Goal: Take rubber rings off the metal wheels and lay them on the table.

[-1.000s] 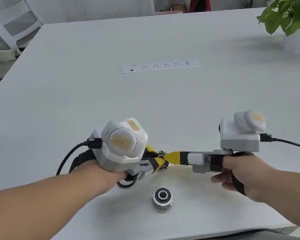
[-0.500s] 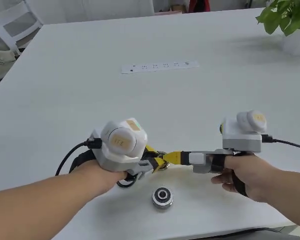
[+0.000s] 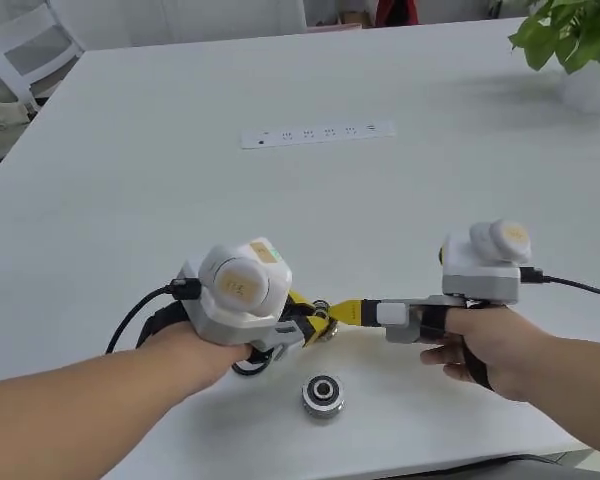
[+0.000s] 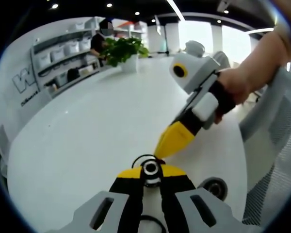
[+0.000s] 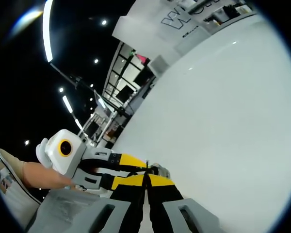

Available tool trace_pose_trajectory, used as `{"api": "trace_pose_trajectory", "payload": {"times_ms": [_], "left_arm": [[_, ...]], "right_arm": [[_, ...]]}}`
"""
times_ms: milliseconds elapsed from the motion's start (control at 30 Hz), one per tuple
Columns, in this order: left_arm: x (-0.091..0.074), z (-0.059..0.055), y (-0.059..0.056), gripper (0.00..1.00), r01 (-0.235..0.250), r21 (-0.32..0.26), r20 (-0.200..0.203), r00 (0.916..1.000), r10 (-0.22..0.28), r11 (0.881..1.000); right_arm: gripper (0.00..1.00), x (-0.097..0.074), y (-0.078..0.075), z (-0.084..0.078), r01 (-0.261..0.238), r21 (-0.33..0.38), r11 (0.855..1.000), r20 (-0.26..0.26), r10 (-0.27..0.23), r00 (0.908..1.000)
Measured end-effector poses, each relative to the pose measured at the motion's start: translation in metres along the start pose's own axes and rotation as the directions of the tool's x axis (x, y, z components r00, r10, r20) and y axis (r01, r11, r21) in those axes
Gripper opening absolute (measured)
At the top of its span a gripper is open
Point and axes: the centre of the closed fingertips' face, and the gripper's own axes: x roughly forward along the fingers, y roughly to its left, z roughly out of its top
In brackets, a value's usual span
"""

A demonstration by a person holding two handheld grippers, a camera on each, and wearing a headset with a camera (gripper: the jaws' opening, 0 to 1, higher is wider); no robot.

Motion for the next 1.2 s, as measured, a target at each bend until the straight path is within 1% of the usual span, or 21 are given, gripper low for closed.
{"api": "trace_pose_trajectory", "payload": {"times_ms": [133, 267, 400, 667, 900, 967, 1200], "left_arm": [[0.0003, 0.0, 0.0, 0.13, -0.003, -0.001, -0.001, 1.0, 0.003, 1.0], [0.0004, 0.0001, 0.0, 0.13, 0.001, -0.005, -0.001, 1.0, -0.001, 1.0], [0.0006, 0.0006, 0.0006, 0.13, 0.01, -0.015, -0.001, 0.9999, -0.01, 1.0], [0.0006, 0.0008, 0.0001, 0.13, 0.014, -0.012, -0.011, 0.9998, -0.015, 1.0], [0.0, 0.0019, -0.0005, 0.14, 0.015, -0.008, -0.01, 0.9998, -0.015, 1.0], [-0.0007, 0.0019, -0.0007, 0.16, 0.018, -0.009, -0.01, 0.9998, -0.018, 1.0], [-0.0071, 0.0062, 0.0001, 0.19, 0.023, -0.017, 0.01, 0.9997, -0.023, 1.0]], "right_arm": [[0.0, -0.0002, -0.0037, 0.0011, 0.016, -0.005, 1.0, 0.003, -0.016, 0.9999], [0.0, 0.0, -0.0043, 0.0, 0.026, -0.011, 1.0, -0.002, -0.026, 0.9997], [0.0, -0.0001, -0.0054, 0.0002, 0.029, -0.007, 1.0, -0.005, -0.029, 0.9996], [0.0, -0.0008, -0.006, 0.0005, 0.035, -0.016, 0.999, -0.013, -0.035, 0.9993], [0.0, -0.0011, -0.0059, 0.0007, 0.036, -0.022, 0.999, -0.013, -0.036, 0.9993], [0.0, -0.0012, -0.0059, 0.0009, 0.036, -0.023, 0.999, -0.013, -0.036, 0.9993], [0.0, -0.0016, -0.0047, 0.0022, 0.034, -0.019, 0.999, -0.009, -0.034, 0.9994]]}}
